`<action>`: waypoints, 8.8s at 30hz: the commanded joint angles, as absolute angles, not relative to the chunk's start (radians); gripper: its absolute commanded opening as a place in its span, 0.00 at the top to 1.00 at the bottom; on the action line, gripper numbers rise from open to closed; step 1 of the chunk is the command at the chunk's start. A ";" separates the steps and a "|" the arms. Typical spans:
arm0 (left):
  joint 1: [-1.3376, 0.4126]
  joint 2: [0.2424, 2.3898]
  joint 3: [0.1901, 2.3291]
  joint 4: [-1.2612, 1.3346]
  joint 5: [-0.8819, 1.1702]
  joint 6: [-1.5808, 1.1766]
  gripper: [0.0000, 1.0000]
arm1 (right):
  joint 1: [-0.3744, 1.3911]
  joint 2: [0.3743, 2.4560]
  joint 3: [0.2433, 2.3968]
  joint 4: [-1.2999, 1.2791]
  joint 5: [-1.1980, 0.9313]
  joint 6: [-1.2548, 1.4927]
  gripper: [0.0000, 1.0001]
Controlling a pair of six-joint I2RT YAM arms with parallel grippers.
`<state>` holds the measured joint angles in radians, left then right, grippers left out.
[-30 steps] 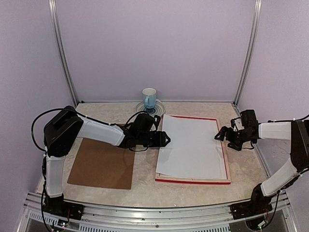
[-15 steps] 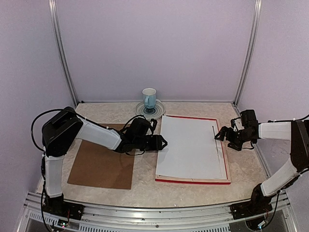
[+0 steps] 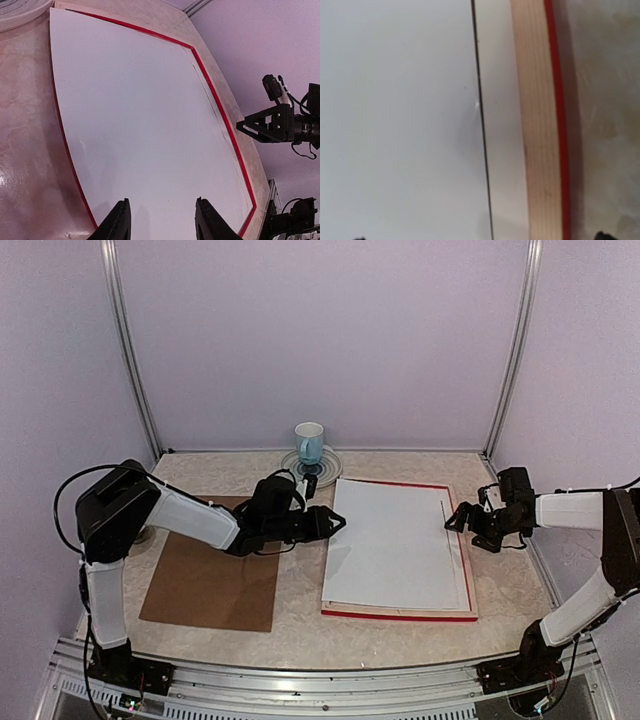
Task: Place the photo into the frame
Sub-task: Move the photo to the mat board.
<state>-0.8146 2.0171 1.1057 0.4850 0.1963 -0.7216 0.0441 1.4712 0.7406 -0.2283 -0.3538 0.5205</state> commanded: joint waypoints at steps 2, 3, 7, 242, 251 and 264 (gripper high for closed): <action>-0.812 2.013 1.091 0.574 0.263 -0.763 0.57 | 0.035 1.476 0.758 -0.236 -0.345 0.517 0.01; -0.811 2.016 1.091 0.577 0.266 -0.768 0.58 | 0.034 1.476 0.757 -0.238 -0.345 0.517 0.01; -0.810 2.025 1.086 0.563 0.251 -0.772 0.58 | 0.034 1.476 0.758 -0.239 -0.345 0.516 0.01; -0.837 2.094 1.139 0.615 0.361 -0.999 0.39 | 0.015 1.438 0.754 -0.258 -0.379 0.531 0.01; -0.838 2.084 1.132 0.619 0.362 -0.997 0.39 | 0.016 1.443 0.752 -0.252 -0.382 0.530 0.01; -0.835 2.062 1.137 0.579 0.335 -0.963 0.38 | 0.016 1.457 0.755 -0.249 -0.385 0.536 0.01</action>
<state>-0.8322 2.0972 1.1370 0.5957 0.3546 -0.9920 0.0273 1.4429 0.7601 -0.2443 -0.3847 0.5331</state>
